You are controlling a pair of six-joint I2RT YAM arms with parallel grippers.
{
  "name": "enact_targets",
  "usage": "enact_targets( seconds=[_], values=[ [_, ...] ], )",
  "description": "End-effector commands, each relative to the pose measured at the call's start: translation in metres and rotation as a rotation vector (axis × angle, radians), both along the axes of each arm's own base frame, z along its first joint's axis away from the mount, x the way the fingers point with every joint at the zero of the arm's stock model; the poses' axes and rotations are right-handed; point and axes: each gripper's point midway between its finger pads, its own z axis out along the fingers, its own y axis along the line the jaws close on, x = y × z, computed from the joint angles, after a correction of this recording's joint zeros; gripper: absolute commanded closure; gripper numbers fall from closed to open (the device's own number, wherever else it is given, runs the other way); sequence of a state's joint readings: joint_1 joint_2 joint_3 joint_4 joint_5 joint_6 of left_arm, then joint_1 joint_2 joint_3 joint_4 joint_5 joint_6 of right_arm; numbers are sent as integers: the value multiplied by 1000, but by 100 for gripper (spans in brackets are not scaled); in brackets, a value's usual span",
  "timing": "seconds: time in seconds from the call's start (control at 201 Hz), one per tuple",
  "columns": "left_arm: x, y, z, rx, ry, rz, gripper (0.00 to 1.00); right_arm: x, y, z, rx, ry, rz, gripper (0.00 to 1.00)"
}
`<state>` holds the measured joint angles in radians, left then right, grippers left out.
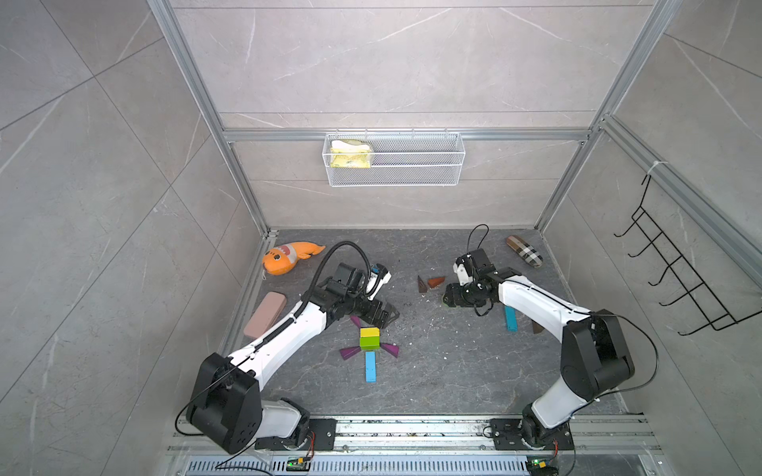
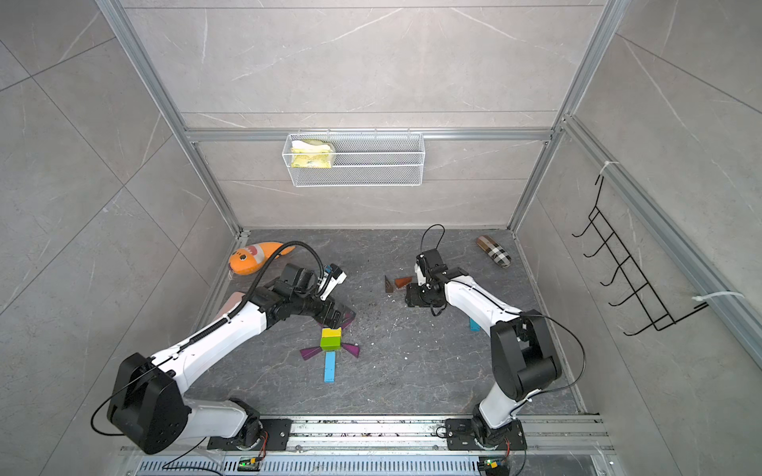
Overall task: Assemble a small pinwheel with building blocks
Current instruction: Place the building block at the center of the board.
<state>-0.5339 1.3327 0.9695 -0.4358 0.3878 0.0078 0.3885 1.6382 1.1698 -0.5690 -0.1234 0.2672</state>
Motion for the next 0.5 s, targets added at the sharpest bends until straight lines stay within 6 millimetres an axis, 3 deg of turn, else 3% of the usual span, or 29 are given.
enact_targets(
  seconds=[0.0, 0.204, 0.493],
  values=[
    [-12, 1, 12, -53, -4, -10, 0, -27, 8, -8, -67, 50, 75, 49],
    [-25, 7, 7, -28, -1, -42, 0, -51, 22, -30, -125, 75, 29, 49],
    [-21, 13, 4, 6, -29, -25, 0, -74, 11, -54, -208, 117, -46, 49]
  ],
)
